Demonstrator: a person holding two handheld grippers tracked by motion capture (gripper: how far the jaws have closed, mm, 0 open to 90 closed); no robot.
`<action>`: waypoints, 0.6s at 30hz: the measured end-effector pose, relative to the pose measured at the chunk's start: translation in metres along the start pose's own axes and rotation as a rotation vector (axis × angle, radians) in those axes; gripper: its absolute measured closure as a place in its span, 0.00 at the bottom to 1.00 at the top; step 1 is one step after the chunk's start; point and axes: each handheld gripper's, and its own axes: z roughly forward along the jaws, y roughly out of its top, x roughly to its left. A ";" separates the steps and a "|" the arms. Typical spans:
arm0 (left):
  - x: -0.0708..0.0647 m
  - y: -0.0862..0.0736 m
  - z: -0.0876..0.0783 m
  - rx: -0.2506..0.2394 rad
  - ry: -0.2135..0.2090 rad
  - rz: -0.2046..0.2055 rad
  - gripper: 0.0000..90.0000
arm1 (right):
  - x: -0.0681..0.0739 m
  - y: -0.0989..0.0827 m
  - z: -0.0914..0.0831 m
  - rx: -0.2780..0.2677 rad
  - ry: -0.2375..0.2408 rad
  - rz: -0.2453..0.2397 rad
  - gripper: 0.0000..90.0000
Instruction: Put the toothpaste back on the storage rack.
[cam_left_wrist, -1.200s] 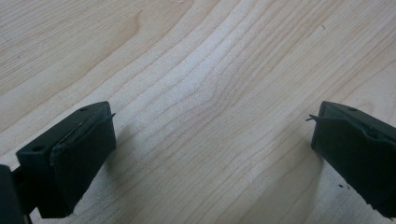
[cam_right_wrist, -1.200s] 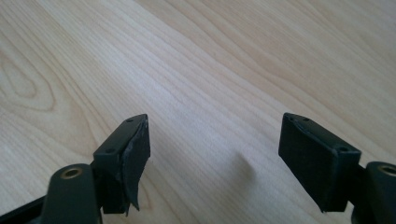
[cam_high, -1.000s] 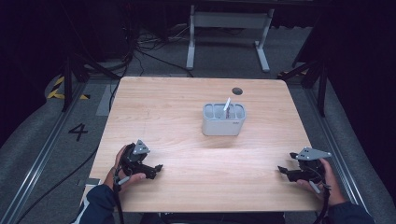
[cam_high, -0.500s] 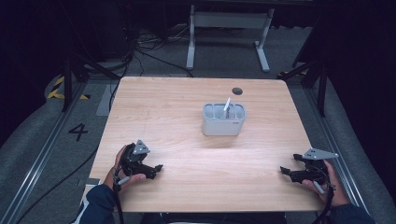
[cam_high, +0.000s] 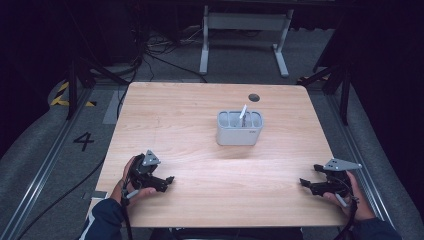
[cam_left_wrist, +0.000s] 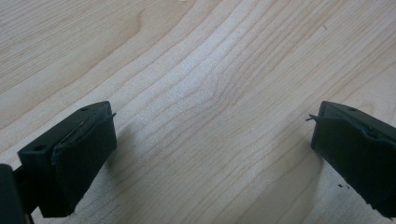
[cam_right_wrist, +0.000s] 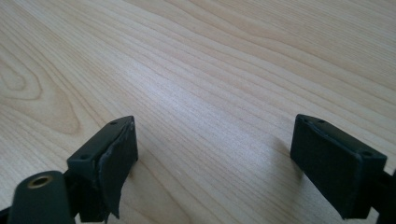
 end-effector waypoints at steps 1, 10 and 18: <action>0.000 0.000 0.000 0.000 0.000 0.000 0.01 | 0.000 0.000 0.000 0.001 0.000 0.001 0.17; 0.000 0.000 0.000 0.006 -0.009 -0.001 0.00 | -0.001 0.000 0.000 0.001 0.008 -0.005 0.17; 0.000 0.000 0.000 0.005 -0.008 -0.002 0.00 | -0.001 0.000 0.000 0.002 0.010 -0.007 0.17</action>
